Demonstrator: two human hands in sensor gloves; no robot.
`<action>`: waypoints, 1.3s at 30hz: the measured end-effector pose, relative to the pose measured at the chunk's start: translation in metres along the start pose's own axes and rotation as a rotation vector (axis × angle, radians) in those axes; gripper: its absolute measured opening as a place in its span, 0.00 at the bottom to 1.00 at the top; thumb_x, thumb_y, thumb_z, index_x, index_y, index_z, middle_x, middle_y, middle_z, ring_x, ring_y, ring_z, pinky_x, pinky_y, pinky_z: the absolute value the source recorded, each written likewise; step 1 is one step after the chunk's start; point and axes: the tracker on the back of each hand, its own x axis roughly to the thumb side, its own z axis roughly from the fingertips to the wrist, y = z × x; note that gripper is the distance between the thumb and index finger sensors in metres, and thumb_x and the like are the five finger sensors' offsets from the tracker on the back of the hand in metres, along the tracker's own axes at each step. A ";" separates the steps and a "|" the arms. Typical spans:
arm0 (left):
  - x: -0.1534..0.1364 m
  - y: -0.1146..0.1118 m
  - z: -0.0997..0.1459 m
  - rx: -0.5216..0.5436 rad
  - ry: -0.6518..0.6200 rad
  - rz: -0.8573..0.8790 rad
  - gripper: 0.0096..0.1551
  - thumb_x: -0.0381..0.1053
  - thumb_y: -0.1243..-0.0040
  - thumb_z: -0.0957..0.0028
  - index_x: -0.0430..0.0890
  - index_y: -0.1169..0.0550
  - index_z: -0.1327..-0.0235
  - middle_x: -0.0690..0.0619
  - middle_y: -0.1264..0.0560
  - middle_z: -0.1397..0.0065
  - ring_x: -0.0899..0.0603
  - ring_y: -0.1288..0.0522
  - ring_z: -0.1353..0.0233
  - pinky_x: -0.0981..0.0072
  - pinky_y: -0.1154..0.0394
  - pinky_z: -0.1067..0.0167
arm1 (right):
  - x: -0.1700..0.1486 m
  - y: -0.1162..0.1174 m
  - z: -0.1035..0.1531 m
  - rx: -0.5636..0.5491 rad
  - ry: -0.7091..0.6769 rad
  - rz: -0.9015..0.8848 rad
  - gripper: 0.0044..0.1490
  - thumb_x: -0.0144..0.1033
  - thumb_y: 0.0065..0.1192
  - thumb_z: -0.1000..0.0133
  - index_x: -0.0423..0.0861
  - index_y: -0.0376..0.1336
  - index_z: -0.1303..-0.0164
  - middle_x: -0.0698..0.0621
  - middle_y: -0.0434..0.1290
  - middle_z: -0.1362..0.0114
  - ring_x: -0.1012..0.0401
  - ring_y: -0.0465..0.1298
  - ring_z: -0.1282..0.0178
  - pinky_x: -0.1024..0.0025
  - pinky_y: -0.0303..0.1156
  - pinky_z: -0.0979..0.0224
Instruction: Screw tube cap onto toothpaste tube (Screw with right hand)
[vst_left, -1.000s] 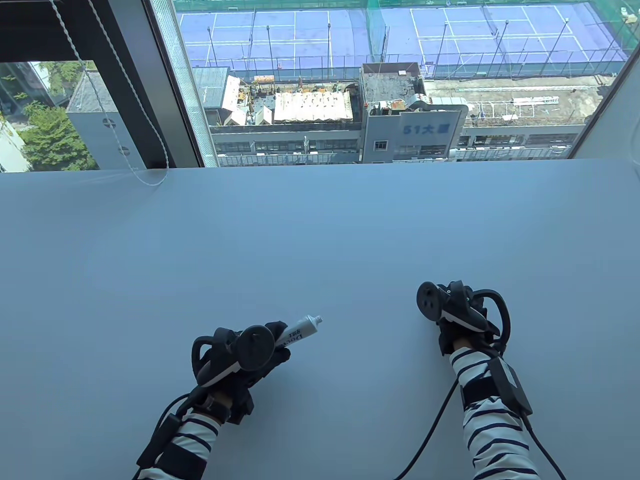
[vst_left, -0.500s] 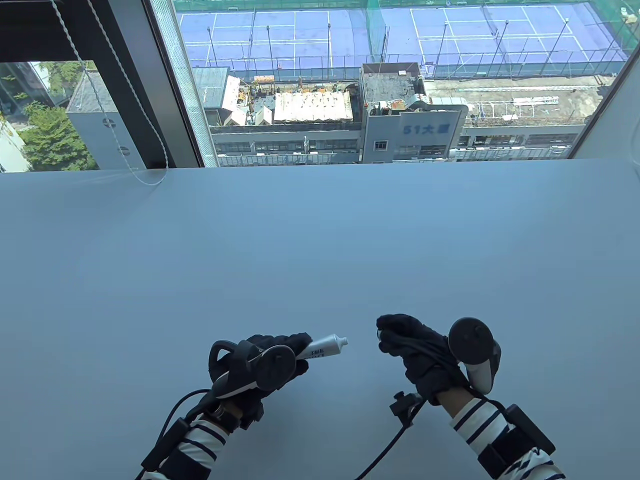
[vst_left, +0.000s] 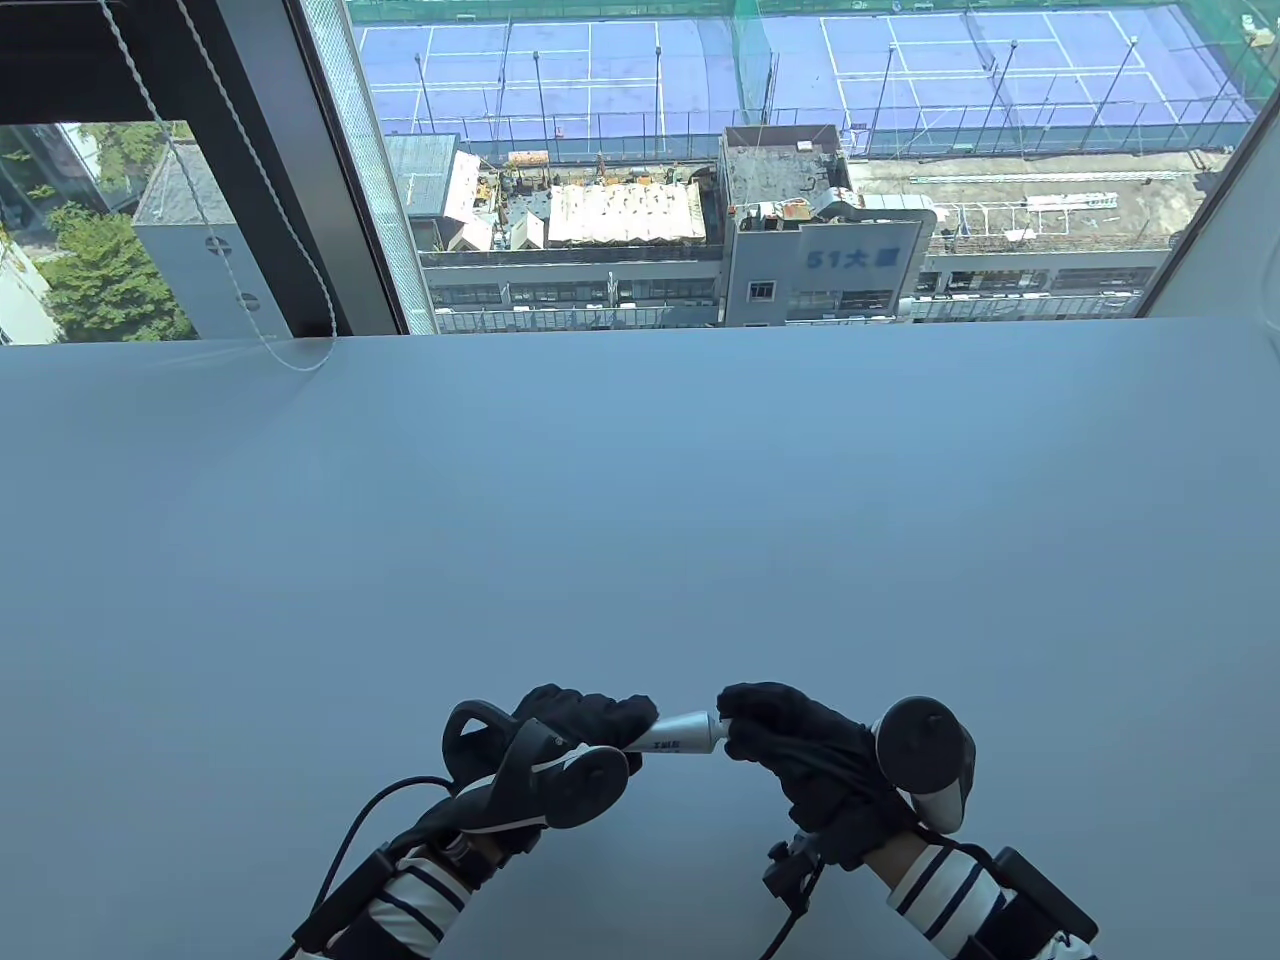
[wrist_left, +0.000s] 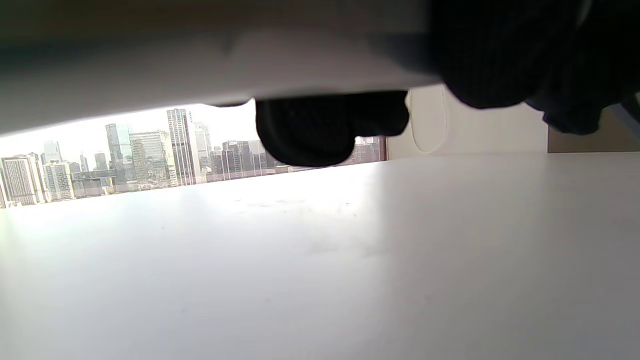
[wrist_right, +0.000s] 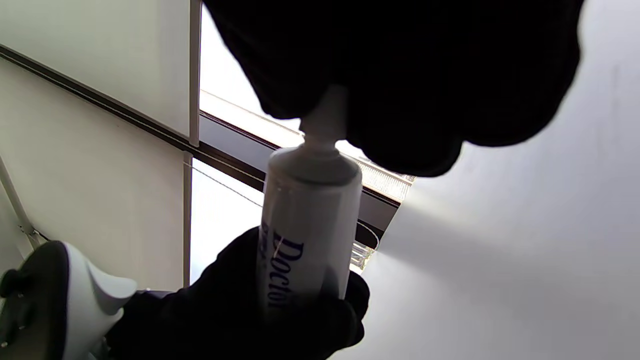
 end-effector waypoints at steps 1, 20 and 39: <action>0.000 0.000 0.000 -0.002 -0.003 0.002 0.42 0.72 0.36 0.60 0.59 0.33 0.32 0.48 0.24 0.35 0.41 0.22 0.37 0.53 0.25 0.34 | 0.001 0.001 0.000 0.004 -0.007 0.017 0.22 0.26 0.63 0.41 0.32 0.69 0.40 0.32 0.78 0.45 0.49 0.81 0.55 0.44 0.78 0.50; 0.001 -0.001 0.001 -0.017 0.012 0.043 0.42 0.73 0.36 0.60 0.58 0.32 0.32 0.47 0.23 0.36 0.40 0.21 0.39 0.53 0.25 0.36 | -0.002 0.009 0.001 0.155 -0.017 0.083 0.28 0.35 0.52 0.34 0.26 0.63 0.37 0.35 0.75 0.52 0.49 0.77 0.61 0.42 0.73 0.53; 0.004 0.000 0.001 -0.032 -0.001 0.080 0.42 0.73 0.37 0.59 0.58 0.32 0.33 0.47 0.23 0.37 0.40 0.20 0.39 0.53 0.24 0.37 | -0.002 0.012 -0.001 0.200 -0.081 0.015 0.29 0.29 0.51 0.34 0.28 0.59 0.28 0.33 0.74 0.47 0.45 0.78 0.55 0.43 0.74 0.53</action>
